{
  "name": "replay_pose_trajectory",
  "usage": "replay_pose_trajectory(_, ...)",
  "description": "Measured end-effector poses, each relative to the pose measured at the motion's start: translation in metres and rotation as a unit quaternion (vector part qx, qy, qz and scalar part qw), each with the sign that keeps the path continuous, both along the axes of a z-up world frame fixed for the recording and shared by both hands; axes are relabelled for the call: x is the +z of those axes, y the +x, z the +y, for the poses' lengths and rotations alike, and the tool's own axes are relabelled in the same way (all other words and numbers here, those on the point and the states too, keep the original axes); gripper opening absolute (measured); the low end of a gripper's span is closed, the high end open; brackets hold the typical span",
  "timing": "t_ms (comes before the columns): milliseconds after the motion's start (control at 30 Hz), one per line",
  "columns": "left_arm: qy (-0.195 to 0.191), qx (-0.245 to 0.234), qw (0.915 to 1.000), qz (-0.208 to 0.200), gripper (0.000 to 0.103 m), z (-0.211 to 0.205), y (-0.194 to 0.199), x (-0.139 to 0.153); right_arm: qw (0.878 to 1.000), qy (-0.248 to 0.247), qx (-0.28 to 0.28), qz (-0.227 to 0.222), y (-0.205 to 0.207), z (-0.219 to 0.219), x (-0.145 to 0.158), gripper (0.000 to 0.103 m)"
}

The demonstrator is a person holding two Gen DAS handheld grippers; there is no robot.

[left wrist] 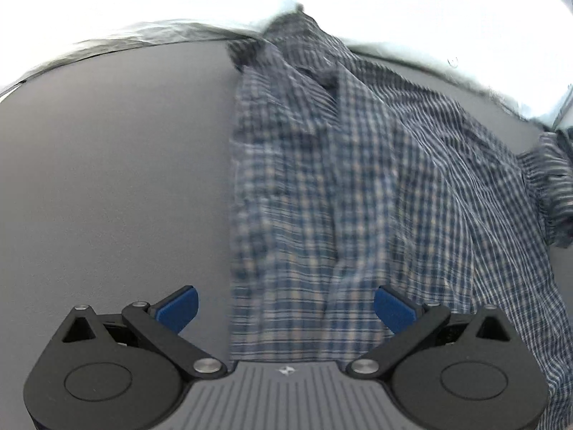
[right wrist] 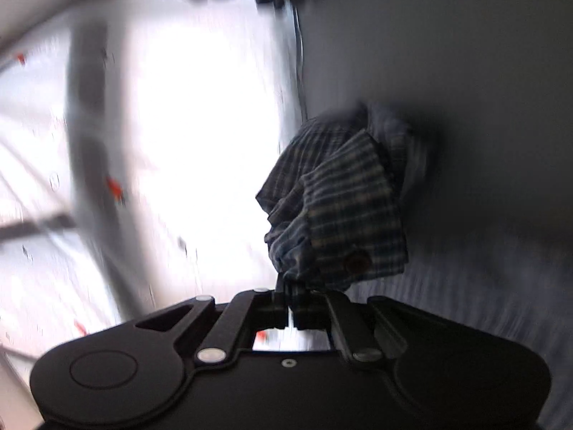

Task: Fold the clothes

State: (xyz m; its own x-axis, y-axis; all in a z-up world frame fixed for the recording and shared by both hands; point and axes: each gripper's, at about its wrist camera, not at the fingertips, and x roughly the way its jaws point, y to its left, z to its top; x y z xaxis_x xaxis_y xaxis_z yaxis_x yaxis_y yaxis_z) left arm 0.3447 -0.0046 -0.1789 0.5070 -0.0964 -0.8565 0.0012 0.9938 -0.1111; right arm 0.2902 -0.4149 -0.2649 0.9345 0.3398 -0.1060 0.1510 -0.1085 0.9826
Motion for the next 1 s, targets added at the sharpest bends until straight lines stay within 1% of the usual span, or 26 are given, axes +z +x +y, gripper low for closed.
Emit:
replay_pose_trajectory(133, 0.002, 0.010, 0.9999, -0.012, 0.103, 0.023, -0.005, 0.006, 0.997, 0.040, 0.059, 0.006, 0.013, 0.070, -0.006, 0.002)
replay_pose_trajectory(200, 0.001, 0.018, 0.9997, -0.015, 0.103, 0.036, -0.009, 0.008, 0.994, 0.050, 0.094, 0.009, 0.016, 0.105, -0.006, 0.002)
replay_pose_trajectory(333, -0.003, 0.033, 0.9993, -0.014, 0.103, 0.064, -0.012, 0.007, 0.985, 0.045, 0.166, 0.026, 0.019, 0.169, -0.004, 0.002)
replay_pose_trajectory(467, -0.005, 0.044, 0.9990, -0.009, 0.103, 0.091, -0.017, 0.007, 0.975, 0.043, 0.213, 0.051, 0.019, 0.213, -0.006, 0.003)
replay_pose_trajectory(533, -0.009, 0.047, 0.9988, -0.009, 0.103, 0.098, -0.017, 0.007, 0.974, 0.038, 0.214, 0.063, 0.018, 0.220, -0.005, 0.008)
replay_pose_trajectory(567, -0.011, 0.048, 0.9987, -0.011, 0.103, 0.100, -0.017, 0.008, 0.974, 0.035, 0.214, 0.068, 0.018, 0.223, -0.005, 0.020)
replay_pose_trajectory(600, -0.012, 0.045, 0.9988, -0.013, 0.103, 0.100, -0.017, 0.009, 0.973, 0.033, 0.214, 0.074, 0.018, 0.227, -0.005, 0.037)
replay_pose_trajectory(633, -0.012, 0.040, 0.9990, -0.015, 0.103, 0.098, -0.016, 0.010, 0.974, 0.028, 0.213, 0.076, 0.019, 0.226, -0.003, 0.045)
replay_pose_trajectory(667, -0.010, 0.033, 0.9993, -0.018, 0.103, 0.095, -0.017, 0.010, 0.975, 0.022, 0.209, 0.071, 0.023, 0.219, 0.002, 0.049)
replay_pose_trajectory(733, 0.000, 0.013, 0.9997, -0.023, 0.103, 0.087, -0.017, 0.010, 0.977, 0.006, 0.204, 0.061, 0.029, 0.206, 0.011, 0.050)
replay_pose_trajectory(767, 0.006, 0.002, 0.9997, -0.025, 0.103, 0.082, -0.016, 0.010, 0.977, -0.007, 0.204, 0.056, 0.029, 0.204, 0.016, 0.054)
replay_pose_trajectory(833, 0.016, -0.019, 0.9993, -0.028, 0.103, 0.071, -0.018, 0.009, 0.977, -0.032, 0.206, 0.047, 0.026, 0.199, 0.022, 0.058)
replay_pose_trajectory(867, 0.019, -0.029, 0.9989, -0.030, 0.103, 0.065, -0.019, 0.009, 0.976, -0.049, 0.207, 0.048, 0.023, 0.193, 0.025, 0.065)
replay_pose_trajectory(900, 0.021, -0.038, 0.9986, -0.031, 0.103, 0.059, -0.019, 0.009, 0.974, -0.067, 0.208, 0.050, 0.020, 0.186, 0.028, 0.069)
replay_pose_trajectory(1000, 0.022, -0.062, 0.9973, -0.032, 0.103, 0.041, -0.019, 0.008, 0.969, -0.118, 0.211, 0.056, 0.012, 0.168, 0.038, 0.070)
